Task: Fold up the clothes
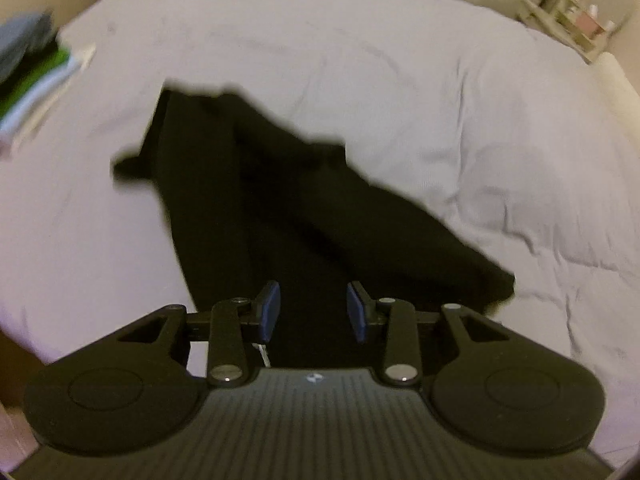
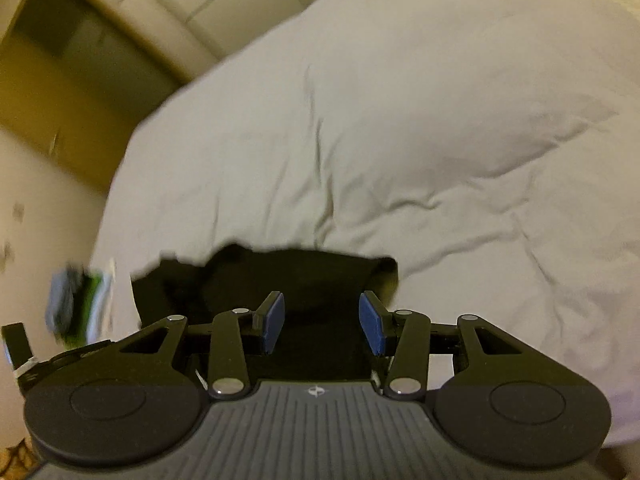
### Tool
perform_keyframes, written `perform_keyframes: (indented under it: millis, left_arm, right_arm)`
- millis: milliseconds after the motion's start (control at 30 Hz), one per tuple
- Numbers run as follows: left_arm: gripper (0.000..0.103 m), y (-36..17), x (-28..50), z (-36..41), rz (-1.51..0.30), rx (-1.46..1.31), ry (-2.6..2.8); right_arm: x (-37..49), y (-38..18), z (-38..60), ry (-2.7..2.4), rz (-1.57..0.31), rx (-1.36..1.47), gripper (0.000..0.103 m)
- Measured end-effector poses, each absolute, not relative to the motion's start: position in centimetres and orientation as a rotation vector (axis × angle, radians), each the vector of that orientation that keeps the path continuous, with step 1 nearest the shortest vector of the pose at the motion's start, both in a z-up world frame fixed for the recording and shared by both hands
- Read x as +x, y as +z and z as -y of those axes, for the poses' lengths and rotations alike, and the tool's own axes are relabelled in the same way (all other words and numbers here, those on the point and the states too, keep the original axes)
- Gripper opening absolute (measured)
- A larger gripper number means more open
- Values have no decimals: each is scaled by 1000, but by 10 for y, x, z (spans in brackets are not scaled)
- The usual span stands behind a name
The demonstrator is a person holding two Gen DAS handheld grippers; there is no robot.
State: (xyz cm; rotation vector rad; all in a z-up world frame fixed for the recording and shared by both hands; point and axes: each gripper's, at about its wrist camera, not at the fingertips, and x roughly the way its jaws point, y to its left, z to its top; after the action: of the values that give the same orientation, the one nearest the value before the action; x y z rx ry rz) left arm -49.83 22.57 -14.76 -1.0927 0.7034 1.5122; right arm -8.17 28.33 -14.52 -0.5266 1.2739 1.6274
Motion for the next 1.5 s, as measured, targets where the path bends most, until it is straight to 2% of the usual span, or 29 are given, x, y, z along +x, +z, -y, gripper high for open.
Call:
perform_keyframes:
  millis: [233,367,567,833,933,1033,1133,1200,1367,1500]
  left_arm:
    - [34,-189,-419,-130,-613,-1348,1682]
    - [35,-197,-362,-89,-537,-1475,1772]
    - [35,-200,-300,-70,-562,-1560,1891]
    - [40,-197,-267,-64,-491,-1573,1951]
    - [43,-206,-268,-58,-364,-1621,1961]
    - [43,-227,-276,-48,-193,-1696,1973]
    - [49,-252,-287,-42,-5,-1773,1988]
    - [62,-267,-294,-39,143,-1817,1998]
    - [65,-302,-309,-34,517,-1897,1999]
    - [71,-330,-320,-39,658,-1924,2017]
  right_arm:
    - [-83,-180,-314,1924,-1181,-950,46]
    - [-64,-197,-316,2034,-1210,-1110,46]
    - [-53,-229,-314,2097,-1171,-1273,46]
    - [-68,-251,-328,2140,-1070,-1380,46]
    - [-70,-261,-336,2130,-1086,-1385,46]
    - [-66,-276,-352,2090,-1191,-1341,47]
    - [-60,-295,-371,2026,-1360,-1241,57]
    - [-57,-311,-384,1970,-1508,-1140,62]
    - [-63,-354,-405,1840,-1750,-947,67]
    - [-70,-383,-422,1746,-1843,-777,74]
